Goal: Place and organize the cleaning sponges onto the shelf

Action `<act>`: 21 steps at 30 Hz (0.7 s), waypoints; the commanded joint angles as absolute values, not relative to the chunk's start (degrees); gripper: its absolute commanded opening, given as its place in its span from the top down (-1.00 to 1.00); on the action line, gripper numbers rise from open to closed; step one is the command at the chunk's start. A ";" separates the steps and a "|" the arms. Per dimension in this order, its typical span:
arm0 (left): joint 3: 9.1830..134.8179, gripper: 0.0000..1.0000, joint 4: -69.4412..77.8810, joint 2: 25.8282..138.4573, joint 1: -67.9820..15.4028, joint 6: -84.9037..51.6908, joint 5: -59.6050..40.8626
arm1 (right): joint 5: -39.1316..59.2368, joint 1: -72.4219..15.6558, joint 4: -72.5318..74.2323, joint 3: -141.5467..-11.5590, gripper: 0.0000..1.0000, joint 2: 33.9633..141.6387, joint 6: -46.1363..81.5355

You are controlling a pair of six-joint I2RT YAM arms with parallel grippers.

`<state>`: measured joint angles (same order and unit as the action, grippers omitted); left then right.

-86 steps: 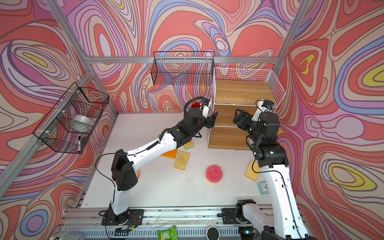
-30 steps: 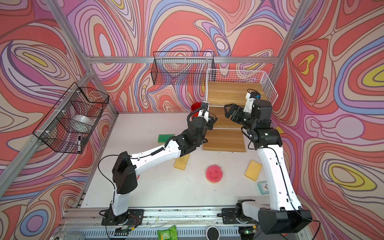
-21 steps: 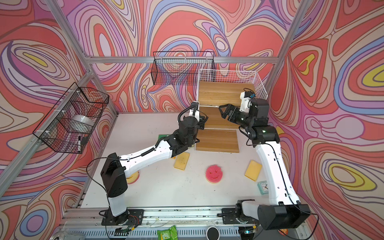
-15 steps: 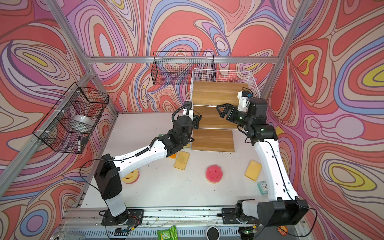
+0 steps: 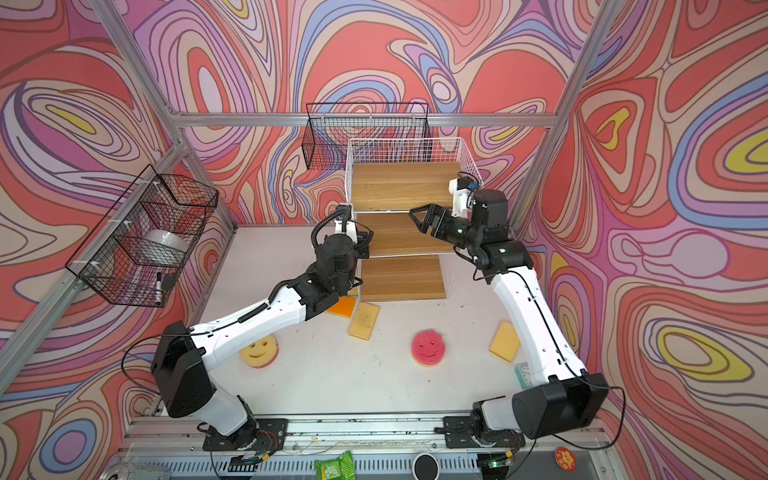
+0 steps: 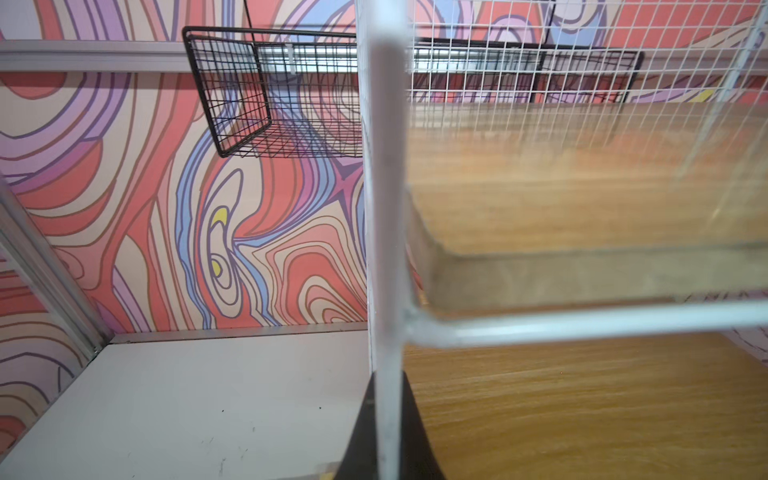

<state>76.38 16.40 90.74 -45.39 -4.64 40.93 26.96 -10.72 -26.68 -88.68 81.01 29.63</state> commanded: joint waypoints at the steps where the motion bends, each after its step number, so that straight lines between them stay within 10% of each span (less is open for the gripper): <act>1: 76.53 1.00 13.70 85.06 -41.93 -1.30 43.38 | 19.71 -11.75 -27.60 -89.44 -0.90 84.21 29.19; 9: 74.06 0.94 12.04 83.28 -39.64 -1.98 40.42 | 19.07 -13.01 -27.59 -90.18 -0.91 85.17 28.92; 18: 71.78 -0.94 9.73 80.15 -39.64 -1.77 37.02 | 19.19 -13.10 -29.49 -89.10 -0.97 82.94 26.85; 21: 71.46 -1.00 7.33 77.97 -39.64 -0.56 36.25 | 19.95 -13.10 -29.86 -87.95 -0.97 81.46 26.01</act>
